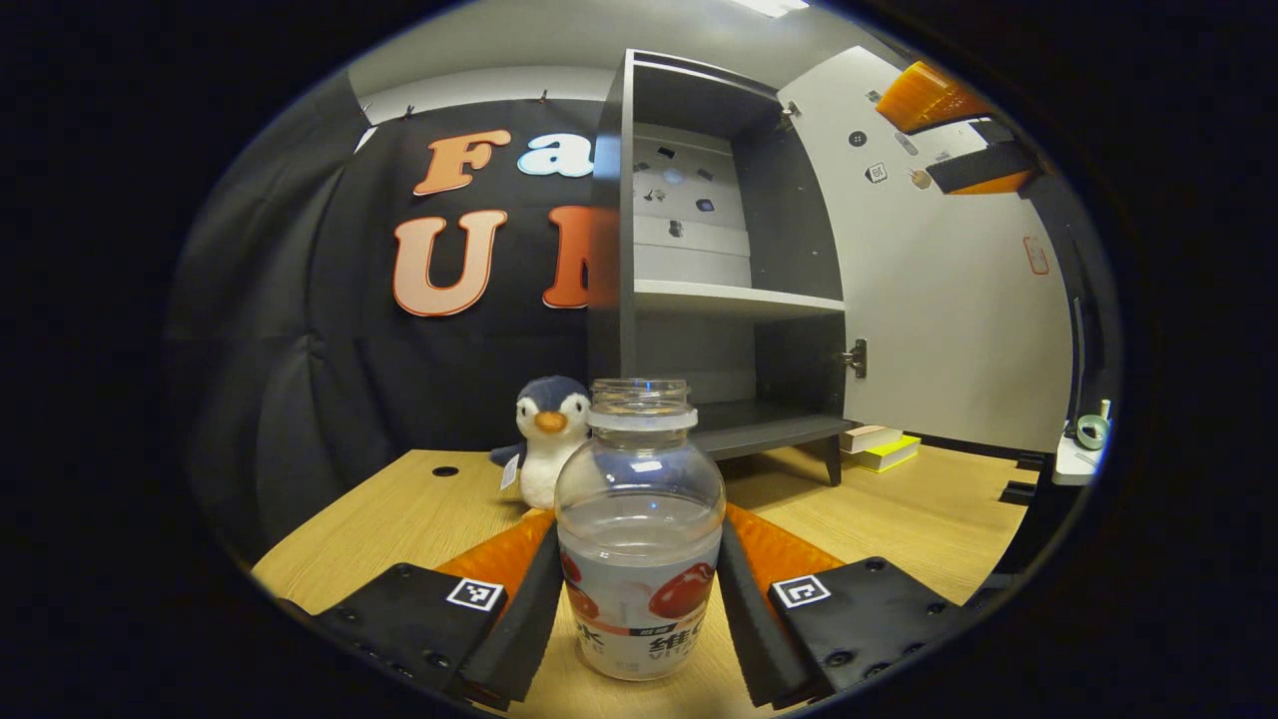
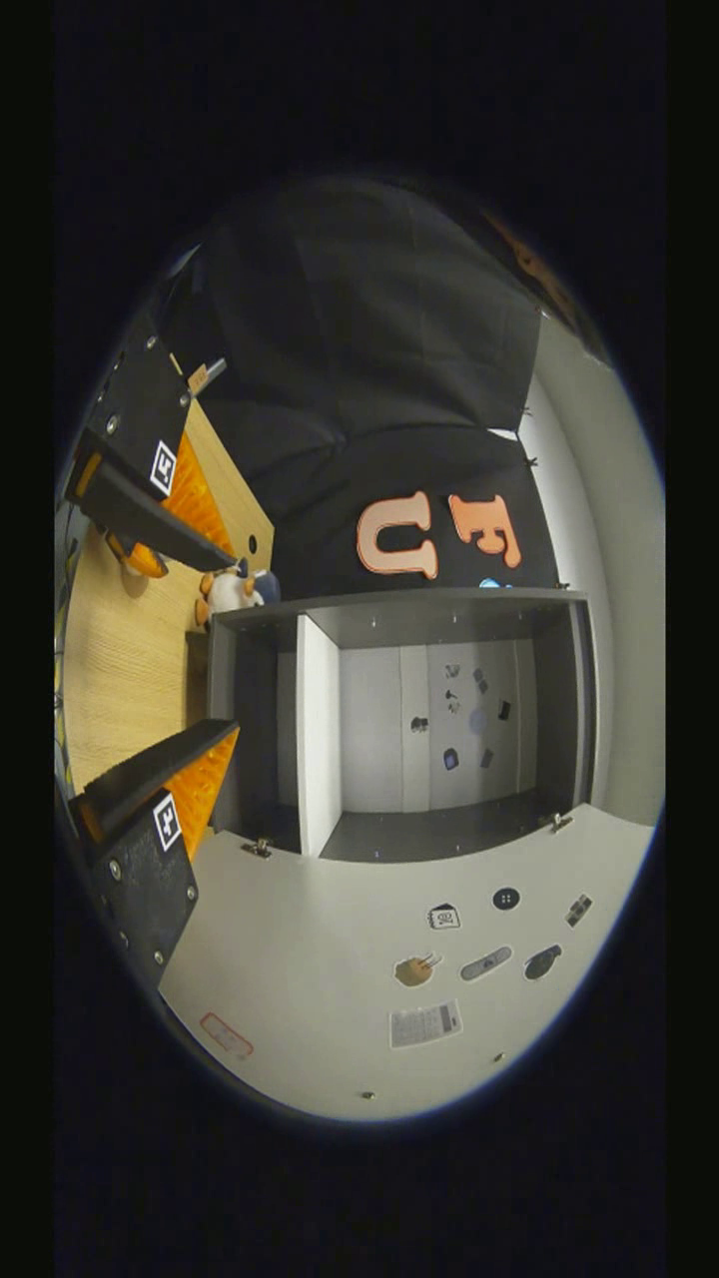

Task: Open the cabinet door with the right hand, grasp the bottle in the cabinet with the left hand and place it on the coaster, then close the cabinet door with the right hand.

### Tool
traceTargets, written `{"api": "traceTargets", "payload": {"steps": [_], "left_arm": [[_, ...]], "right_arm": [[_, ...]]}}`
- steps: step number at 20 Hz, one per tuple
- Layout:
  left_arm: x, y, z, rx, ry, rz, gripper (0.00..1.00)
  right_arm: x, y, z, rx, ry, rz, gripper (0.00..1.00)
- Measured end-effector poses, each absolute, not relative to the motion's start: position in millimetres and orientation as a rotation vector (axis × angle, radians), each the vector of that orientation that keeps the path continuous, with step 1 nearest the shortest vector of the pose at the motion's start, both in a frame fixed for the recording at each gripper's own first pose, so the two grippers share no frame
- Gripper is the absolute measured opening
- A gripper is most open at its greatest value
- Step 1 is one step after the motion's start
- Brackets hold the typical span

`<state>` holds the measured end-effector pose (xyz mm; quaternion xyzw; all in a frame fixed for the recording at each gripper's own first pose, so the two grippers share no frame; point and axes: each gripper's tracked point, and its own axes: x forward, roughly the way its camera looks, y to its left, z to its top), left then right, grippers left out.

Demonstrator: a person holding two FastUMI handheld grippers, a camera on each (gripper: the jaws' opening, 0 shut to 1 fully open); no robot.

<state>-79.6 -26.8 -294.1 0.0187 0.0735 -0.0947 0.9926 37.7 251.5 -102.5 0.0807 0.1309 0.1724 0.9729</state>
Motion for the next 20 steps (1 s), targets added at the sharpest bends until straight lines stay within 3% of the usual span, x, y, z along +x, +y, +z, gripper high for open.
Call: {"api": "traceTargets", "payload": {"steps": [7, 20], "left_arm": [[-52, -11, -315, 0.000, 0.142, -0.158, 0.83], [-53, -25, -332, 0.003, 0.179, -0.191, 0.86]], "right_arm": [[41, 267, -125, 0.115, 0.334, 0.354, 0.93], [59, 259, -125, 0.261, 0.342, 0.309, 0.93]]}}
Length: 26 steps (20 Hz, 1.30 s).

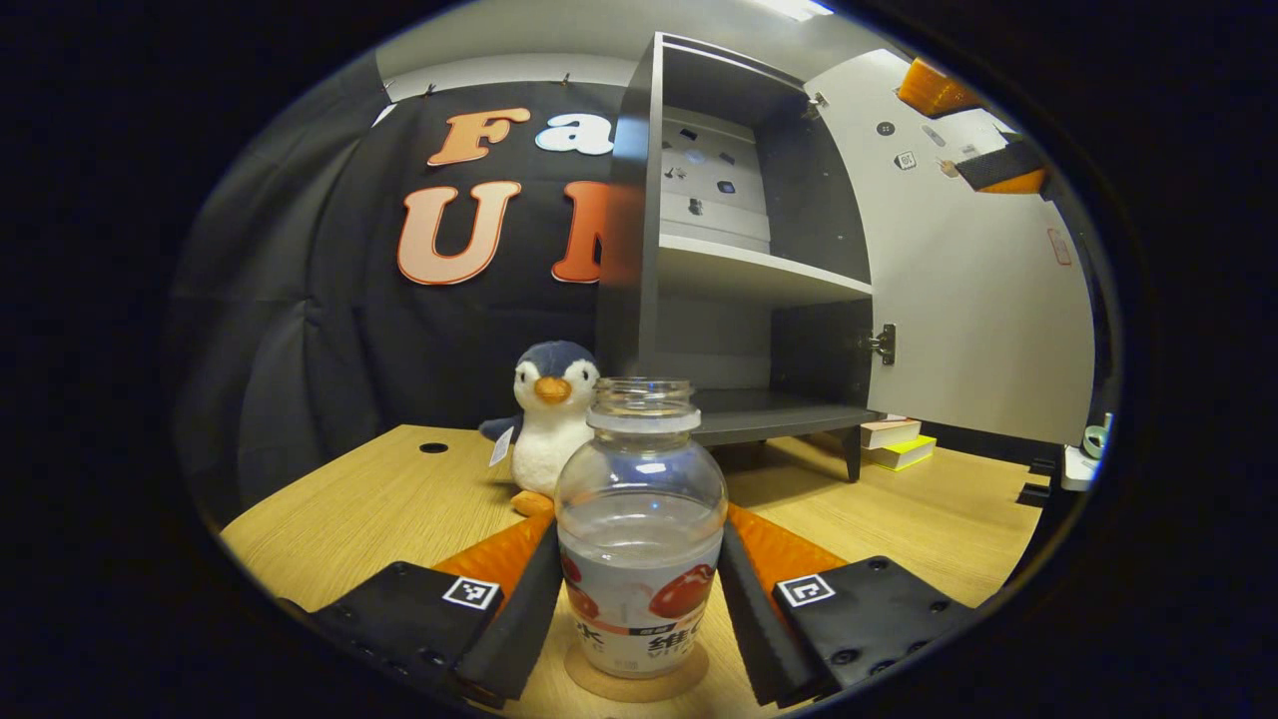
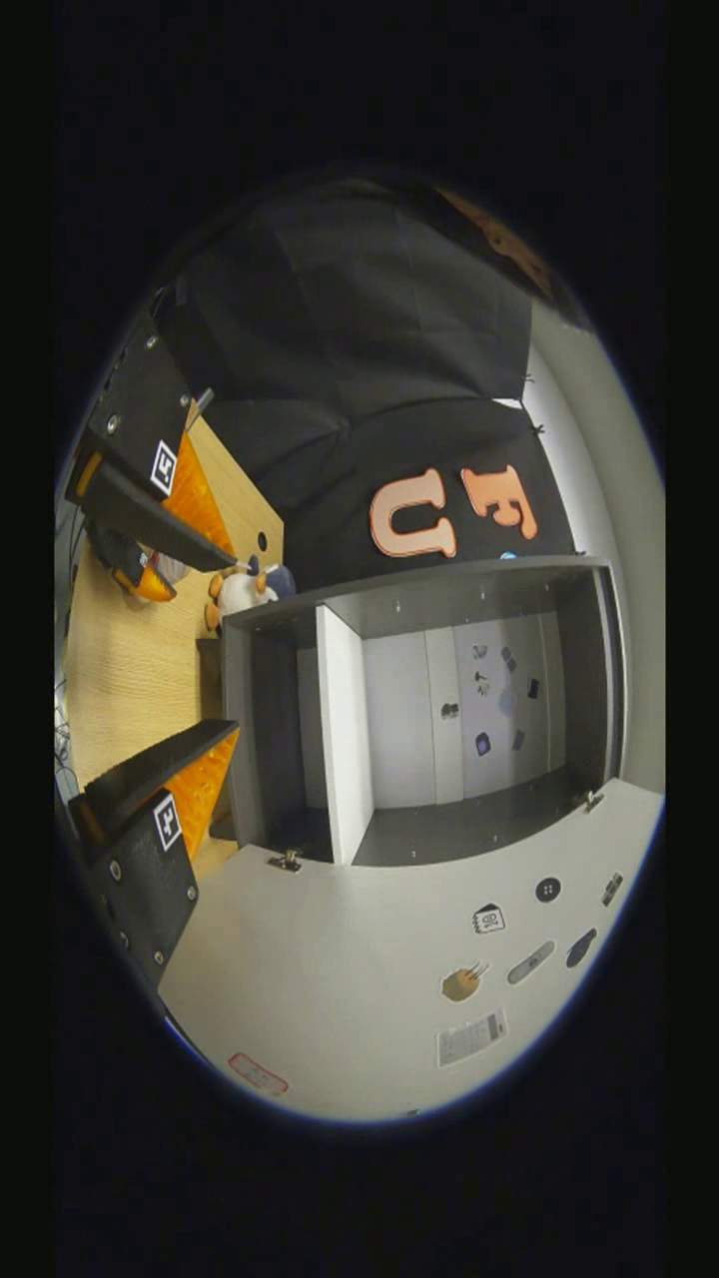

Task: Open the cabinet door with the right hand, grasp the bottle in the cabinet with the left hand and place it on the coaster, then close the cabinet door with the right hand.

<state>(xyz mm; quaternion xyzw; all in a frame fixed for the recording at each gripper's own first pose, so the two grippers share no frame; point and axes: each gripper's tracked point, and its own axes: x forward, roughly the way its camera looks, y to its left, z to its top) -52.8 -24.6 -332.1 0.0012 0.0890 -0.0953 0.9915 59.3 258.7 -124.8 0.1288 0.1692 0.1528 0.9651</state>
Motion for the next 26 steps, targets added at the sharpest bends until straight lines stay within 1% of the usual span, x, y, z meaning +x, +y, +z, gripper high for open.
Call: {"api": "traceTargets", "payload": {"steps": [9, 11, 12, 15, 16, 17, 18, 21, 26], "left_arm": [[-57, -25, -338, 0.008, 0.204, -0.196, 0.88], [-57, -24, -338, 0.005, 0.208, -0.195, 0.86], [-57, -25, -339, 0.003, 0.210, -0.197, 0.88], [-56, -24, -332, 0.006, 0.201, -0.191, 0.91], [-56, -21, -331, 0.010, 0.198, -0.185, 0.95], [-55, -22, -329, 0.011, 0.199, -0.187, 0.96], [-53, -23, -327, 0.012, 0.199, -0.187, 0.95], [-51, -26, -314, 0.019, 0.185, -0.197, 0.96], [-45, -27, -281, 0.035, 0.148, -0.197, 0.95]], "right_arm": [[51, 263, -127, 0.239, 0.360, 0.329, 0.93], [48, 265, -127, 0.238, 0.363, 0.336, 0.93], [48, 265, -127, 0.239, 0.364, 0.338, 0.93], [44, 265, -126, 0.246, 0.363, 0.339, 0.93], [43, 265, -125, 0.248, 0.363, 0.339, 0.93], [41, 264, -124, 0.249, 0.361, 0.340, 0.93], [40, 263, -123, 0.251, 0.360, 0.338, 0.93], [36, 257, -118, 0.261, 0.346, 0.330, 0.93], [25, 241, -105, 0.262, 0.313, 0.310, 0.92]]}}
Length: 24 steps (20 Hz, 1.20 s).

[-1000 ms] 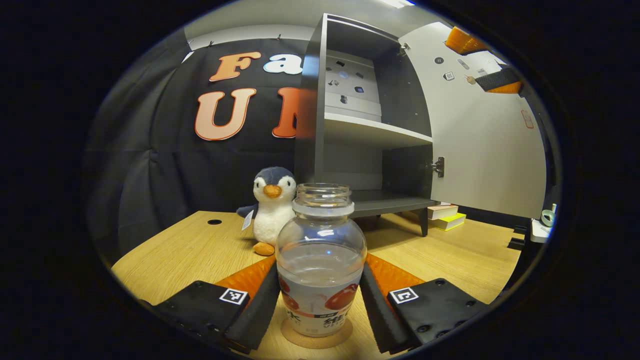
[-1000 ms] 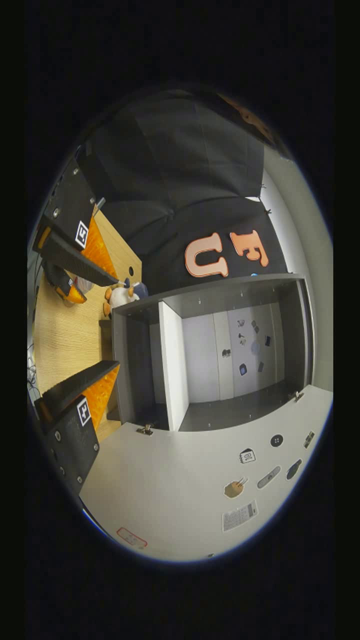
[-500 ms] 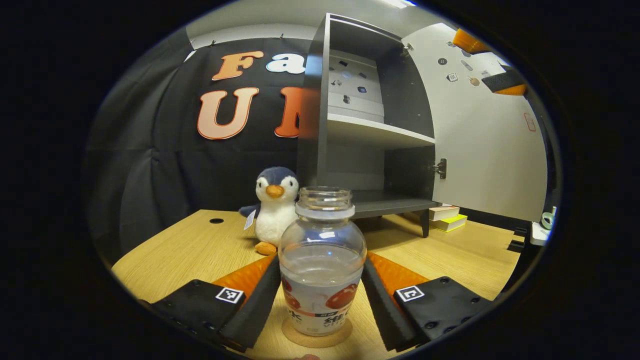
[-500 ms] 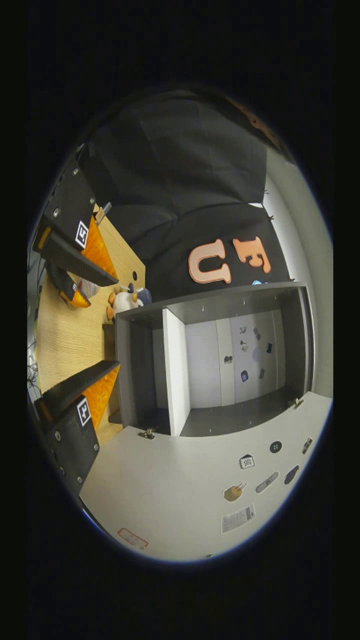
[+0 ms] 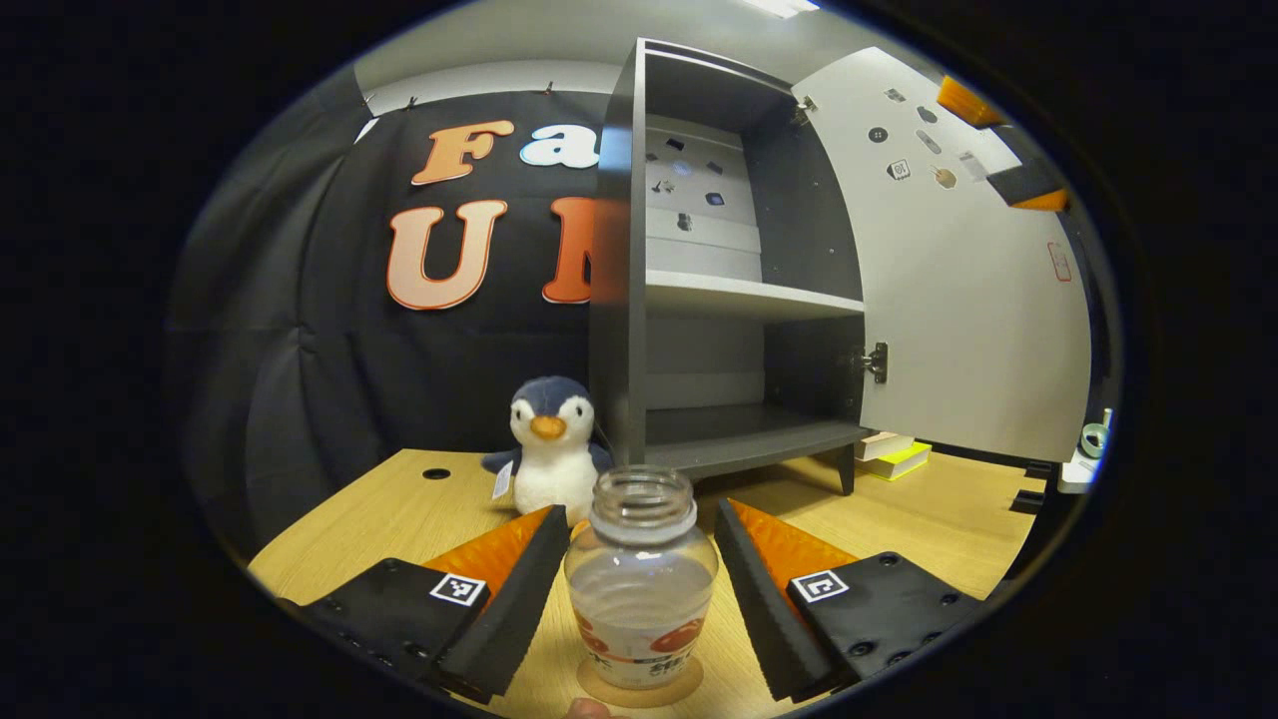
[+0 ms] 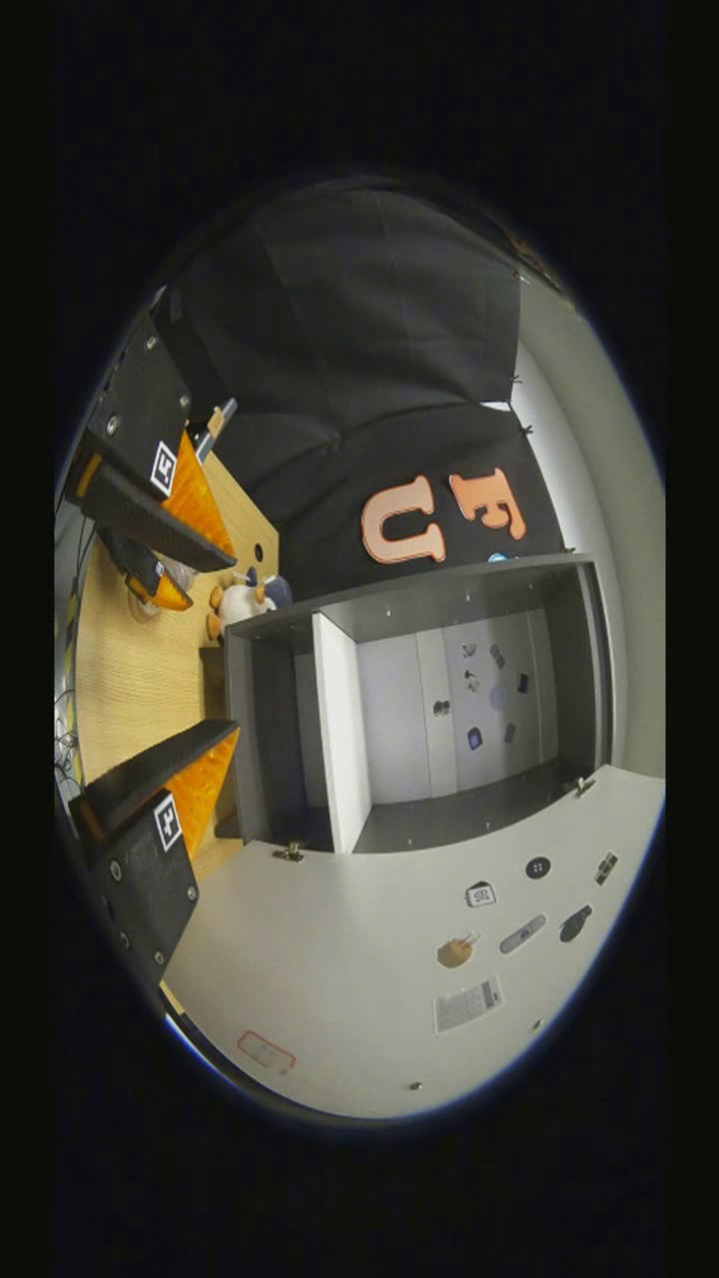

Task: Open the cabinet door with the right hand, grasp the bottle in the cabinet with the left hand and place it on the coaster, then close the cabinet door with the right hand.

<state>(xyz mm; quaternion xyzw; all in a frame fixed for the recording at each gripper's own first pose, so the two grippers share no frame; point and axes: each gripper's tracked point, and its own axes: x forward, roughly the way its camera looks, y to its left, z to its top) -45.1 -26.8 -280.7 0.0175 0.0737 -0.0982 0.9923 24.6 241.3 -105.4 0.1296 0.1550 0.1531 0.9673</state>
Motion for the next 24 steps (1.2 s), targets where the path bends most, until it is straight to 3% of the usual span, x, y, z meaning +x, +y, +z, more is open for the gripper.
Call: {"api": "traceTargets", "payload": {"steps": [8, 9, 10, 17, 18, 22, 24], "left_arm": [[-49, -34, -208, 0.022, 0.096, -0.181, 0.95], [-50, -38, -198, 0.015, 0.089, -0.183, 0.95], [-51, -42, -191, 0.010, 0.094, -0.190, 0.96], [-53, -48, -137, 0.007, 0.084, -0.147, 0.96], [-52, -48, -128, 0.010, 0.074, -0.139, 0.96], [-50, -48, -98, -0.001, 0.063, -0.115, 0.95], [-49, -50, -86, 0.000, 0.063, -0.110, 0.96]], "right_arm": [[14, 201, -83, 0.294, 0.243, 0.241, 0.93], [14, 196, -81, 0.291, 0.237, 0.232, 0.98], [13, 190, -79, 0.282, 0.232, 0.221, 0.93], [1, 143, -56, 0.180, 0.161, 0.133, 0.93], [-2, 135, -53, 0.177, 0.155, 0.116, 0.98], [-15, 96, -41, 0.163, 0.123, 0.049, 0.89], [-22, 77, -36, 0.157, 0.108, 0.022, 0.98]]}}
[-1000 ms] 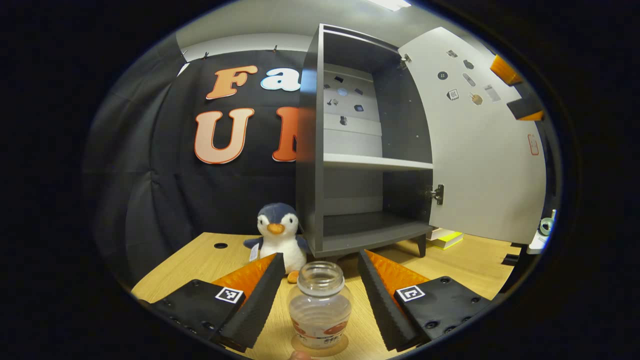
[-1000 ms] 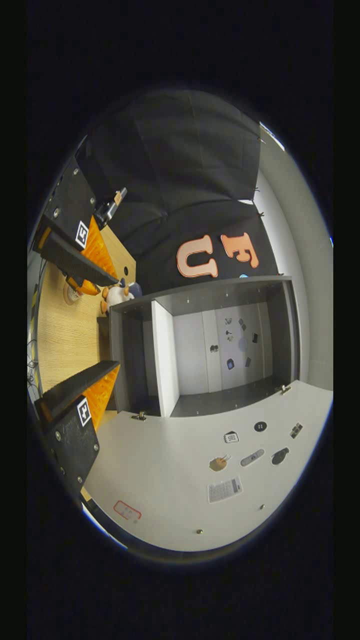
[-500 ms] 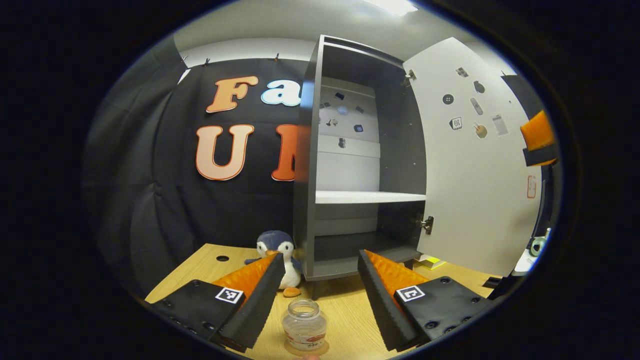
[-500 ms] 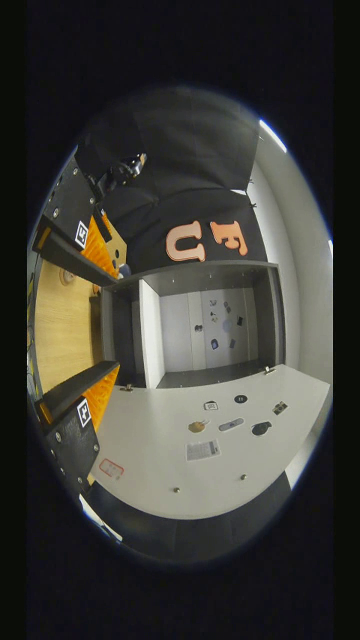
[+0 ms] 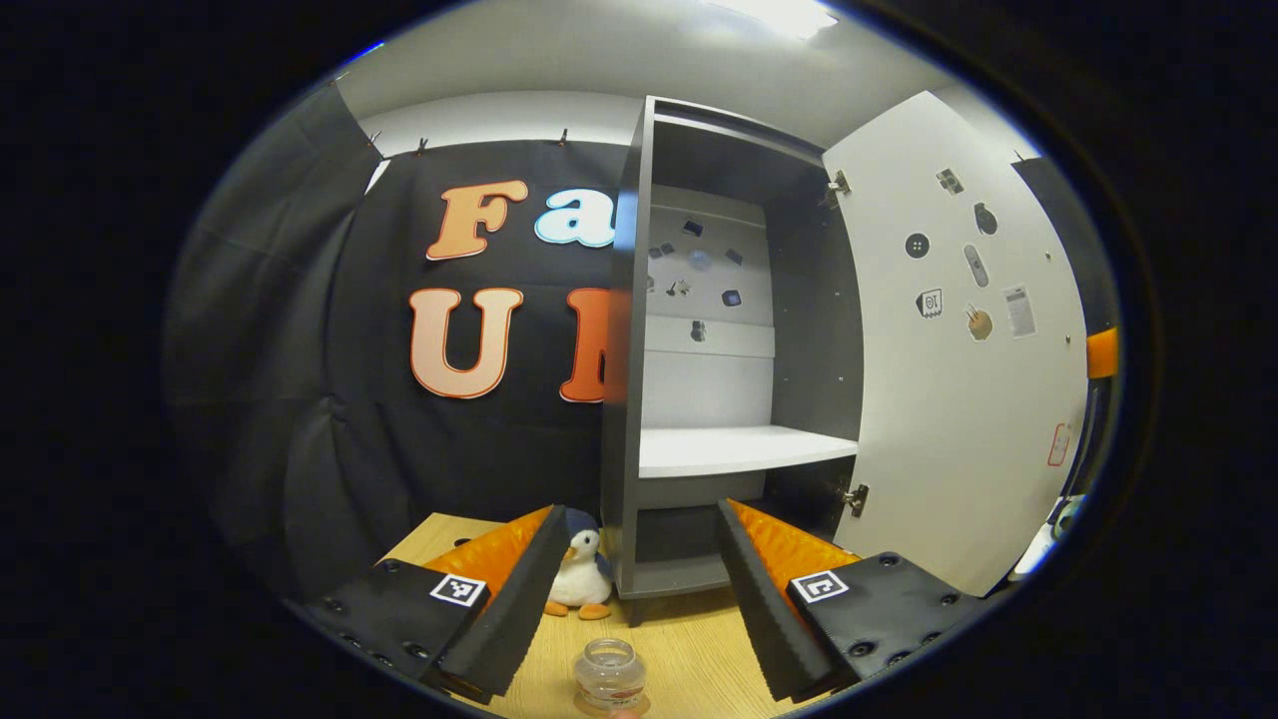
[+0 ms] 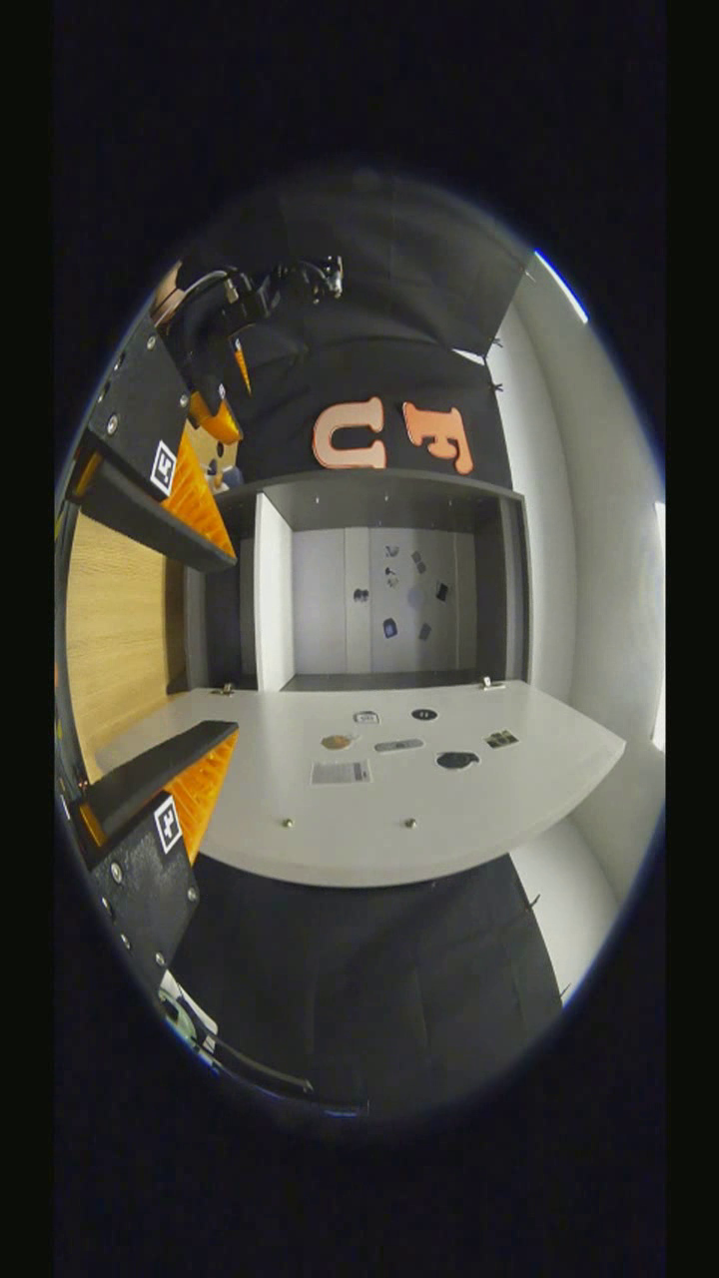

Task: Open the cabinet door with the right hand, grasp the bottle in the cabinet with the left hand and place it on the coaster, then close the cabinet door with the right hand.

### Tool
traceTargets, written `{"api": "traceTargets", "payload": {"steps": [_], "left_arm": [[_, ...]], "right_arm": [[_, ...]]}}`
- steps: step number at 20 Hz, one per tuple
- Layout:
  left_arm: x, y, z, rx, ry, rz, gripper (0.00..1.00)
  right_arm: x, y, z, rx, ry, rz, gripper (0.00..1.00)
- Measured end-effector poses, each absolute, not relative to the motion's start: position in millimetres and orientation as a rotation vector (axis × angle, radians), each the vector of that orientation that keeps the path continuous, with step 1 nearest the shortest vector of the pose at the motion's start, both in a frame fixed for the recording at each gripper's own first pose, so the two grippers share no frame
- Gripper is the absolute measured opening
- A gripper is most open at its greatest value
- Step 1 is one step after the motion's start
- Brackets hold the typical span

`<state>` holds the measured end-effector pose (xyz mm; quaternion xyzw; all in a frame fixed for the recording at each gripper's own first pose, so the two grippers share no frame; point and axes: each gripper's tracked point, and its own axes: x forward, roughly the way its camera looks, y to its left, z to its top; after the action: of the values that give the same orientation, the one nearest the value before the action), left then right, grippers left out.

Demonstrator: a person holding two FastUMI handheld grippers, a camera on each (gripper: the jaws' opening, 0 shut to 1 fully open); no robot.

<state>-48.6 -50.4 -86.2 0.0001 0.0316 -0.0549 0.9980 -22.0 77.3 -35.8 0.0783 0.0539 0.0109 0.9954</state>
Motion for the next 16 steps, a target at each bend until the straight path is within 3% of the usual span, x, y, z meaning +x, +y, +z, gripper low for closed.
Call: {"api": "traceTargets", "payload": {"steps": [1, 4, 5, 6, 11, 16], "left_arm": [[-48, -51, -80, 0.006, 0.064, -0.105, 0.96], [-45, -58, -65, 0.026, 0.066, -0.101, 0.95], [-45, -62, -59, 0.025, 0.061, -0.107, 0.95], [-46, -66, -54, 0.021, 0.056, -0.112, 0.95], [-54, -81, -34, -0.008, 0.042, -0.125, 0.95], [-66, -78, -21, 0.017, 0.020, -0.092, 0.94]], "right_arm": [[-26, 68, -34, 0.154, 0.102, 0.007, 0.89], [-36, 35, -29, 0.140, 0.092, -0.055, 0.98], [-40, 22, -27, 0.134, 0.088, -0.081, 0.89], [-42, 9, -23, 0.126, 0.082, -0.107, 0.94], [-48, -63, -15, 0.085, 0.079, -0.232, 0.93], [-26, -104, -19, 0.109, 0.092, -0.265, 0.93]]}}
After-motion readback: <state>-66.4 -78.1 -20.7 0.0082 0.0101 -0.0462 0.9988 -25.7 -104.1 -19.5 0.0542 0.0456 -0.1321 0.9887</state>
